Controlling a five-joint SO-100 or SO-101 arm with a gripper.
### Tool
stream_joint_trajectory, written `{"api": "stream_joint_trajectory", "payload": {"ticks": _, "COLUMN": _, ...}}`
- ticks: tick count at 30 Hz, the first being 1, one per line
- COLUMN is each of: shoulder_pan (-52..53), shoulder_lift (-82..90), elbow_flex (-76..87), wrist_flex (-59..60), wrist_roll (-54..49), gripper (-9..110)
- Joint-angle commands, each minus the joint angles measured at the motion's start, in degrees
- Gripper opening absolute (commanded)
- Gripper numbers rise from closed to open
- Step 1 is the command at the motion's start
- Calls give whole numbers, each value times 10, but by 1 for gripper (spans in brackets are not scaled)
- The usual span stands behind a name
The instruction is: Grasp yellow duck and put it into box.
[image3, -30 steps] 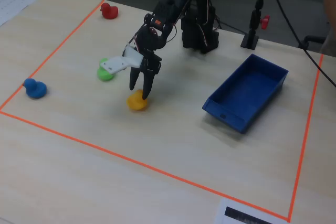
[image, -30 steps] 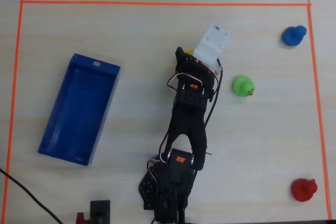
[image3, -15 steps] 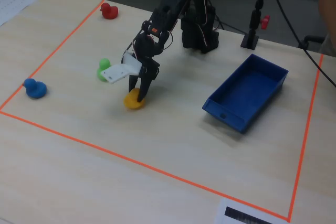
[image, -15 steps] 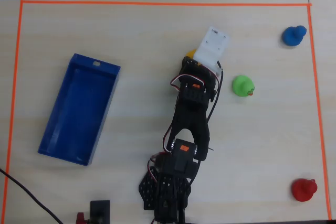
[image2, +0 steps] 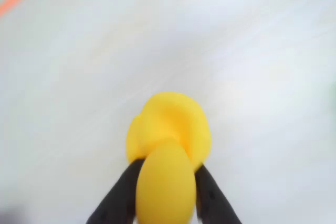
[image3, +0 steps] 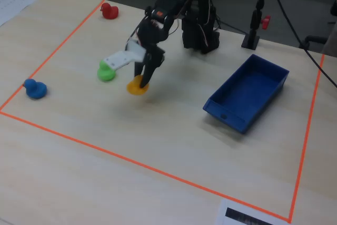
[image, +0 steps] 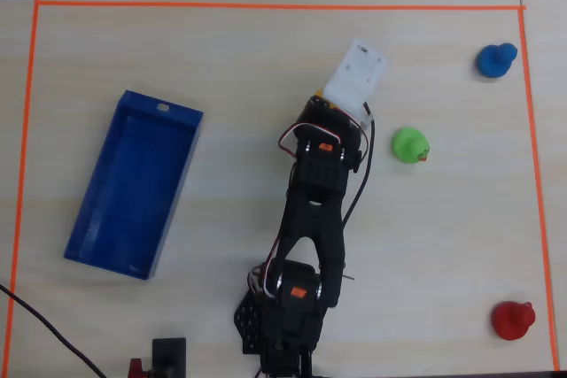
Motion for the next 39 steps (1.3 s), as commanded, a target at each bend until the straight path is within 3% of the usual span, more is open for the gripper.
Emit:
{"api": "stream_joint_trajectory", "payload": {"ticks": 1, "shoulder_pan": -82, "shoulder_lift": 239, "elbow_flex": 79, "wrist_flex": 130, "wrist_roll": 9, "gripper": 0}}
{"api": "stream_joint_trajectory", "payload": {"ticks": 7, "shoulder_pan": -230, "shoulder_lift": 544, "elbow_flex": 187, "wrist_flex": 393, "wrist_roll": 19, "gripper": 0}}
{"api": "stream_joint_trajectory", "payload": {"ticks": 11, "shoulder_pan": -389, "shoulder_lift": 575, "elbow_flex": 163, "wrist_flex": 512, "wrist_roll": 76, "gripper": 0}}
{"api": "stream_joint_trajectory", "payload": {"ticks": 17, "shoulder_pan": -587, "shoulder_lift": 415, "elbow_flex": 21, "wrist_flex": 465, "wrist_roll": 139, "gripper": 0}}
{"api": "stream_joint_trajectory", "payload": {"ticks": 22, "shoulder_pan": -691, "shoulder_lift": 204, "elbow_flex": -145, "wrist_flex": 432, "wrist_roll": 185, "gripper": 0}}
{"api": "stream_joint_trajectory", "payload": {"ticks": 27, "shoulder_pan": -717, "shoulder_lift": 17, "elbow_flex": -267, "wrist_flex": 398, "wrist_roll": 213, "gripper": 0}}
{"api": "stream_joint_trajectory", "payload": {"ticks": 34, "shoulder_pan": -715, "shoulder_lift": -143, "elbow_flex": -308, "wrist_flex": 326, "wrist_roll": 221, "gripper": 0}}
{"api": "stream_joint_trajectory", "payload": {"ticks": 39, "shoulder_pan": -716, "shoulder_lift": -199, "elbow_flex": -329, "wrist_flex": 343, "wrist_roll": 217, "gripper": 15}}
